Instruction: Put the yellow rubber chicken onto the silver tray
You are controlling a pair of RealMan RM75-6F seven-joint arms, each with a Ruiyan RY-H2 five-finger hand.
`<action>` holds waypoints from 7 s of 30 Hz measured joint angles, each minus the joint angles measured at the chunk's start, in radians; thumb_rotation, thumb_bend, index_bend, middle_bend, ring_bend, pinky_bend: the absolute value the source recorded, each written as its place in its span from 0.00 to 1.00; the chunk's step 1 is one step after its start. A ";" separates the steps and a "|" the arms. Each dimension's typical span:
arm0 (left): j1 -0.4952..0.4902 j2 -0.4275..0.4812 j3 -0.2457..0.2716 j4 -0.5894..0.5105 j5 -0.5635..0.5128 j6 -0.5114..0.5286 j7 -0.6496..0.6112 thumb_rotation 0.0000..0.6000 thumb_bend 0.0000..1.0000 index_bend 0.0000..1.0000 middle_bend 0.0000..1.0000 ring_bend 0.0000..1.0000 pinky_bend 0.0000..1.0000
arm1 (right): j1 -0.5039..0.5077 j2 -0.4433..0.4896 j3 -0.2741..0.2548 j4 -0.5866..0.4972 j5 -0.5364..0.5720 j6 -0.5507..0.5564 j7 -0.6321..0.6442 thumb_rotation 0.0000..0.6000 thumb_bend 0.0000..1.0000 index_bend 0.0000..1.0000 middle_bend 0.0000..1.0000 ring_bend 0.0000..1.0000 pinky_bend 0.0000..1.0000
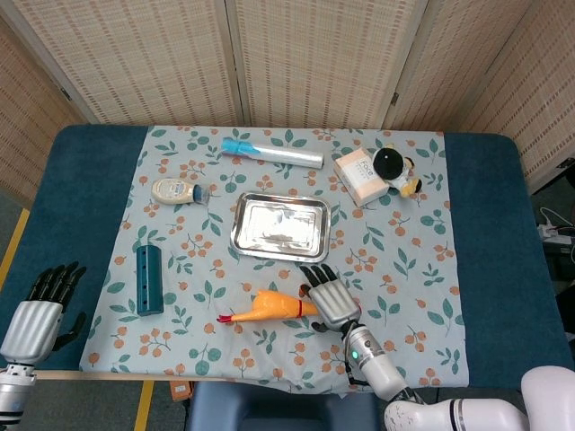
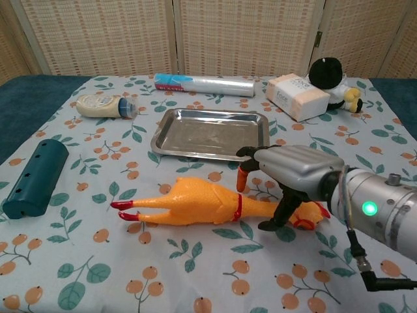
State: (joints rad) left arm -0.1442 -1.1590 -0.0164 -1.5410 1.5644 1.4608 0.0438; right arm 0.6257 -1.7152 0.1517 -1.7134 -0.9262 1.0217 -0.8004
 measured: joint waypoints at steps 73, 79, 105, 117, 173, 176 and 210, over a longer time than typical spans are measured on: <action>-0.312 -0.254 -0.070 -0.053 -0.048 -0.294 -0.119 1.00 0.32 0.00 0.00 0.00 0.05 | 0.147 -0.237 0.141 0.014 -0.101 0.280 0.050 1.00 0.29 0.92 0.67 0.85 1.00; -0.318 -0.272 -0.078 -0.044 -0.064 -0.292 -0.132 1.00 0.33 0.00 0.00 0.00 0.05 | 0.151 -0.266 0.150 0.042 -0.113 0.286 0.075 1.00 0.29 0.92 0.67 0.85 1.00; -0.330 -0.419 -0.101 0.053 -0.086 -0.229 -0.212 1.00 0.67 0.86 0.85 0.73 0.96 | 0.160 -0.382 0.192 0.180 -0.123 0.304 0.061 1.00 0.29 0.93 0.67 0.85 1.00; -0.318 -0.491 -0.084 0.093 -0.047 -0.161 -0.129 1.00 0.76 0.94 0.91 0.82 1.00 | 0.151 -0.379 0.188 0.156 -0.115 0.311 0.028 1.00 0.29 0.93 0.67 0.85 1.00; -0.322 -0.567 -0.077 0.136 -0.051 -0.144 -0.074 1.00 0.79 0.92 0.91 0.80 1.00 | 0.133 -0.315 0.185 0.096 -0.075 0.321 -0.026 1.00 0.29 0.93 0.67 0.85 1.00; -0.316 -0.569 -0.082 0.106 -0.077 -0.150 -0.050 1.00 0.79 0.92 0.92 0.81 1.00 | 0.132 -0.313 0.180 0.092 -0.074 0.321 -0.025 1.00 0.29 0.93 0.67 0.85 1.00; -0.338 -0.320 -0.171 0.163 -0.140 -0.199 -0.055 1.00 0.35 0.00 0.00 0.00 0.01 | 0.073 -0.110 0.234 0.028 -0.063 0.323 0.066 1.00 0.29 0.93 0.67 0.85 1.00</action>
State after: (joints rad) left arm -0.4824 -1.4791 -0.1875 -1.3779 1.4241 1.2622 -0.0109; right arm 0.6987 -1.8256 0.3856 -1.6850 -0.9889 1.3444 -0.7341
